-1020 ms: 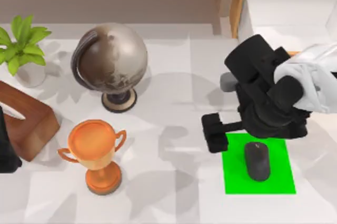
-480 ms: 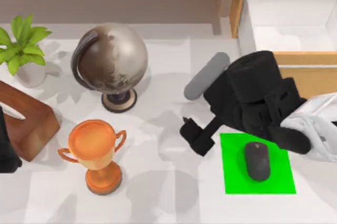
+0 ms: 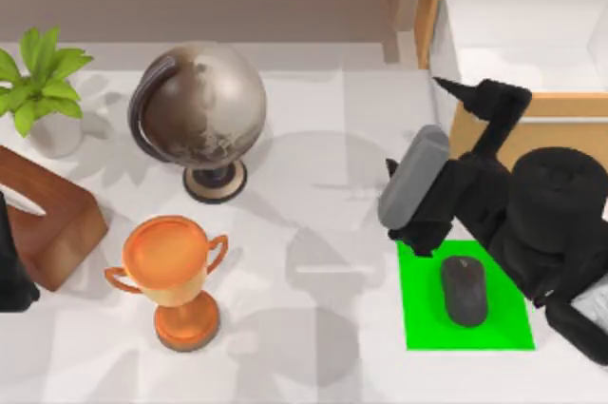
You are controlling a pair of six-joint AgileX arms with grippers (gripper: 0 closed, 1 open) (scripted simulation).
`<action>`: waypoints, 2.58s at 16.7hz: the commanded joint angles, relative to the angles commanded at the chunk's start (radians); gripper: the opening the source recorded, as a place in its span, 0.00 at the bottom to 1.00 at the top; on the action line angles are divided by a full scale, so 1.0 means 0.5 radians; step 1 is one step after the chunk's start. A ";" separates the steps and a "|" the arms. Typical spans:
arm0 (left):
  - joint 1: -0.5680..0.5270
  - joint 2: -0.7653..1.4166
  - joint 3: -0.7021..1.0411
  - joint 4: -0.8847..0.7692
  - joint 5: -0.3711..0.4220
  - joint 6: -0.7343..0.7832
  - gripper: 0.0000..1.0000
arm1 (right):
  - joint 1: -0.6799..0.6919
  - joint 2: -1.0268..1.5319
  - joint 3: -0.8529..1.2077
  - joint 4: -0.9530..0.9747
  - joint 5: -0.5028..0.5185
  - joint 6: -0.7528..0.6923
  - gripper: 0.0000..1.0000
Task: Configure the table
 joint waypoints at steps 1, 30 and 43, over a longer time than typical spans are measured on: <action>0.000 0.000 0.000 0.000 0.000 0.000 1.00 | -0.043 0.031 -0.078 0.191 0.038 -0.161 1.00; 0.000 0.000 0.000 0.000 0.000 0.000 1.00 | -0.598 0.427 -0.375 1.182 0.272 -1.156 0.77; 0.000 0.000 0.000 0.000 0.000 0.000 1.00 | -0.598 0.427 -0.375 1.182 0.272 -1.156 0.00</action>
